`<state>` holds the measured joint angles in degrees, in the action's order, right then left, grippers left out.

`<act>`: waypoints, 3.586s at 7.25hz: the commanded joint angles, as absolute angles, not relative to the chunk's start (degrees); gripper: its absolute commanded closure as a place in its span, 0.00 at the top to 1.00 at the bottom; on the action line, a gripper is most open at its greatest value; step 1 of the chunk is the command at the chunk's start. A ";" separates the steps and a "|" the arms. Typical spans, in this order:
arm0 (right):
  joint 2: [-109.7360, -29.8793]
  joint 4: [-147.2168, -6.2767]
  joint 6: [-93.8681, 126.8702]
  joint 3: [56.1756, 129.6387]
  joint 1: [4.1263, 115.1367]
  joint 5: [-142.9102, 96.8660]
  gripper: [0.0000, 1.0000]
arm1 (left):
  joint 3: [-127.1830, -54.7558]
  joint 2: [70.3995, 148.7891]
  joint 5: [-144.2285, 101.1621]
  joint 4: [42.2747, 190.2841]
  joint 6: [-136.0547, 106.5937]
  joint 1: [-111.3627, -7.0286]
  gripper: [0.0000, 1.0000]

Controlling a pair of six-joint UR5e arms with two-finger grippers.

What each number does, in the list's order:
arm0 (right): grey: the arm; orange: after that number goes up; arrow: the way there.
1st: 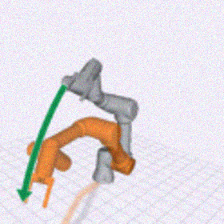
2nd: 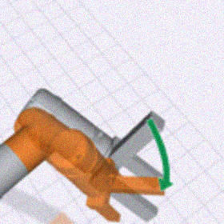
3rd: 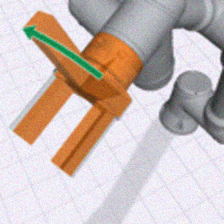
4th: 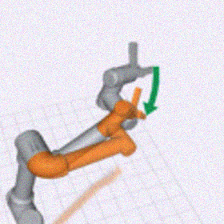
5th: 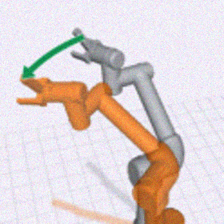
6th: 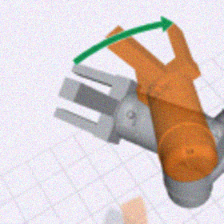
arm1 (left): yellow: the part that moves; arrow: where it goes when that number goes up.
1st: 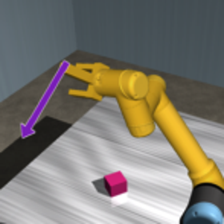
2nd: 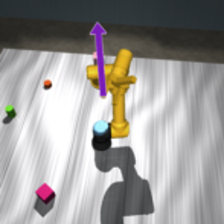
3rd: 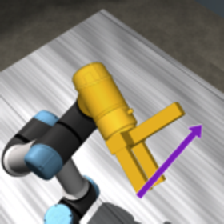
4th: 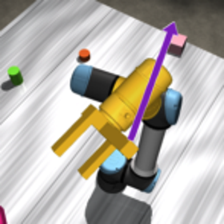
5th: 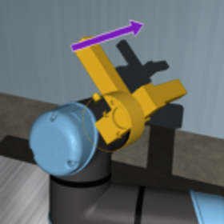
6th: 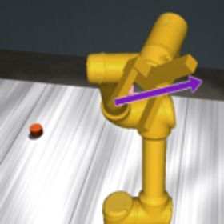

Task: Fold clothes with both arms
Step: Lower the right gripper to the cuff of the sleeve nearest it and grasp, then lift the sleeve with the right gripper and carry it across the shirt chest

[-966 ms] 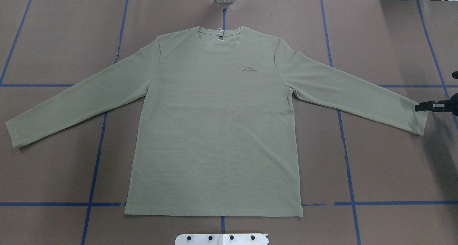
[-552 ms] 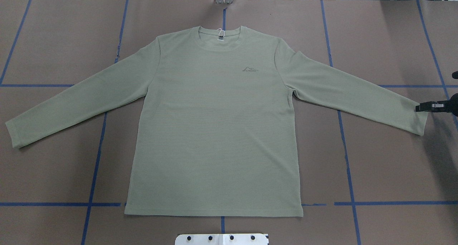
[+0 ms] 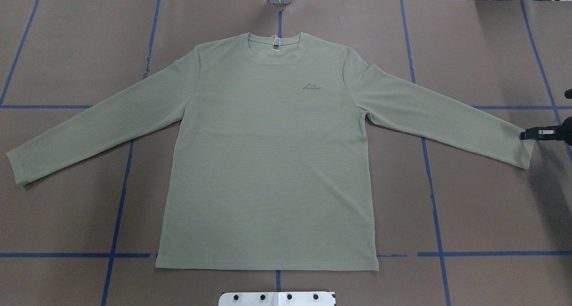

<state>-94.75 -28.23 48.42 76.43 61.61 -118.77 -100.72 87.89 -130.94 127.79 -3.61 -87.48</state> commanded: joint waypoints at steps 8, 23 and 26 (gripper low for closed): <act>-92.92 -67.91 48.43 108.81 62.40 -118.13 0.00 | -100.20 87.89 -131.04 127.79 -3.69 -87.45 1.00; -10.91 -102.05 94.38 60.23 27.79 -75.35 0.00 | -99.93 86.92 -132.01 127.62 -4.13 -87.54 1.00; -9.94 -95.54 96.67 55.81 27.07 -74.79 0.00 | -99.93 86.66 -132.01 127.71 -4.22 -87.45 1.00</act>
